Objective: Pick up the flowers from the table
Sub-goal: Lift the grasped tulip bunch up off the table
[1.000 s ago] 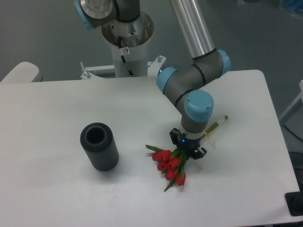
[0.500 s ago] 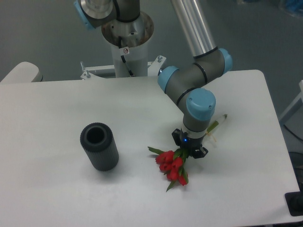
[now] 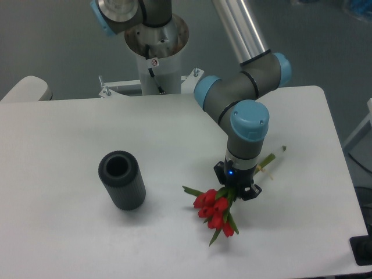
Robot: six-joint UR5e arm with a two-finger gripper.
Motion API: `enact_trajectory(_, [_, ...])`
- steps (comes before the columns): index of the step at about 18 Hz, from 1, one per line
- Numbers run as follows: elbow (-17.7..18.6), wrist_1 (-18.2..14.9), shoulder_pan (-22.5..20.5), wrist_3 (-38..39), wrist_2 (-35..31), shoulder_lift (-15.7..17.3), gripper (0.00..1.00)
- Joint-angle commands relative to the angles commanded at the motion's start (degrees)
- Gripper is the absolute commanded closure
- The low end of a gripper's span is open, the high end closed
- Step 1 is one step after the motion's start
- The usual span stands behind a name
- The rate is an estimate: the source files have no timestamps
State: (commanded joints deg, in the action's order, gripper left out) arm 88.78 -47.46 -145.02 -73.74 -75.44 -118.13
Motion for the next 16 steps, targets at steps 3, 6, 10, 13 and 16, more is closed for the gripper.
enact_trajectory(3, [-1.4, 0.0, -0.1, 0.0, 5.5, 0.9, 0.79])
enact_trajectory(6, [-2.7, 0.0, 0.1, 3.5, 10.5, 1.3, 0.79])
enact_trajectory(10, [-5.9, 0.0, 0.3, 10.4, 14.1, 1.9, 0.79])
enact_trajectory(13, [-8.3, 0.1, 0.1, 17.6, 18.6, 1.6, 0.79])
enact_trajectory(16, [-9.1, 0.2, -0.9, 19.6, 22.9, 1.3, 0.79])
